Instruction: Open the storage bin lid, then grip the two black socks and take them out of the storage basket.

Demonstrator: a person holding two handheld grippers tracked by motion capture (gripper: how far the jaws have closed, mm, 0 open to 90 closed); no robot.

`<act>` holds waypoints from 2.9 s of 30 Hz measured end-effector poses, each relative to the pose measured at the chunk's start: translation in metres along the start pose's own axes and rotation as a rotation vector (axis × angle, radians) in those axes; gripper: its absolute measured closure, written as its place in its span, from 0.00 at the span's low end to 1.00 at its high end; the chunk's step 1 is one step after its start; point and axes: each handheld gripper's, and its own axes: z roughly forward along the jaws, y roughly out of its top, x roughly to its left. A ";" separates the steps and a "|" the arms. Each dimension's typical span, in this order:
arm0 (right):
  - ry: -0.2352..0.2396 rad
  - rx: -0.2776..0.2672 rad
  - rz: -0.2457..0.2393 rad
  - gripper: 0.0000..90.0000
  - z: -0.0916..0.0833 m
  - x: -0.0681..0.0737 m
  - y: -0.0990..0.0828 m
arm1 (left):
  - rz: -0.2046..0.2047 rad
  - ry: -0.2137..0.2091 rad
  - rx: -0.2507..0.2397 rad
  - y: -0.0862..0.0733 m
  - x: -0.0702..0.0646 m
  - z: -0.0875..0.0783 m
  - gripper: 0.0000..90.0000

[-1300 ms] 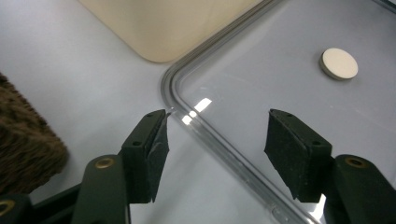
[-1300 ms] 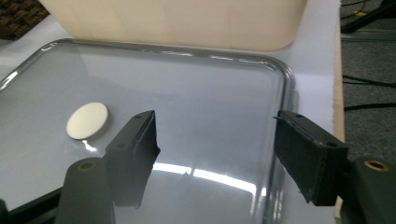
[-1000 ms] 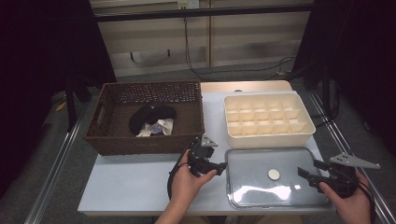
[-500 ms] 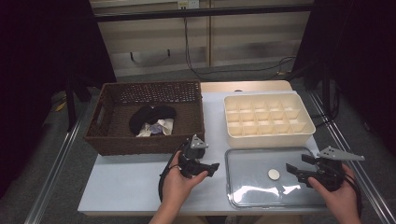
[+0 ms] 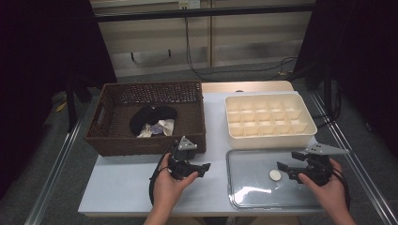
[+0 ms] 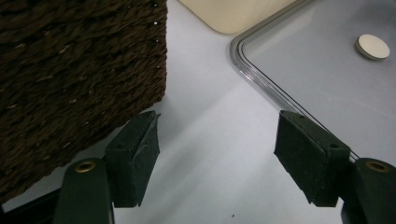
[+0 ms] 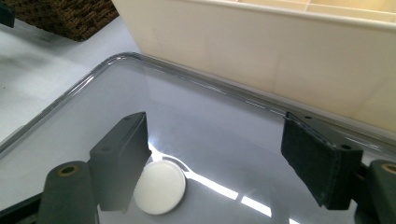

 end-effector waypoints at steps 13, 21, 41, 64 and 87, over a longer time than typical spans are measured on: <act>0.050 0.019 -0.044 0.25 0.024 0.016 0.008 | -0.036 0.027 -0.004 -0.018 0.018 -0.011 0.33; 0.064 0.039 -0.079 0.25 0.039 0.025 0.011 | -0.056 0.036 -0.010 -0.025 0.027 -0.018 0.33; 0.071 0.094 -0.139 0.18 0.055 0.027 0.008 | -0.086 0.071 -0.012 -0.040 0.050 -0.043 0.33; 0.075 0.155 -0.182 0.16 0.060 0.033 0.006 | -0.107 0.119 -0.018 -0.042 0.067 -0.065 0.32; 0.071 0.151 -0.189 0.16 0.060 0.033 0.005 | -0.094 0.107 0.007 -0.023 0.076 -0.080 0.32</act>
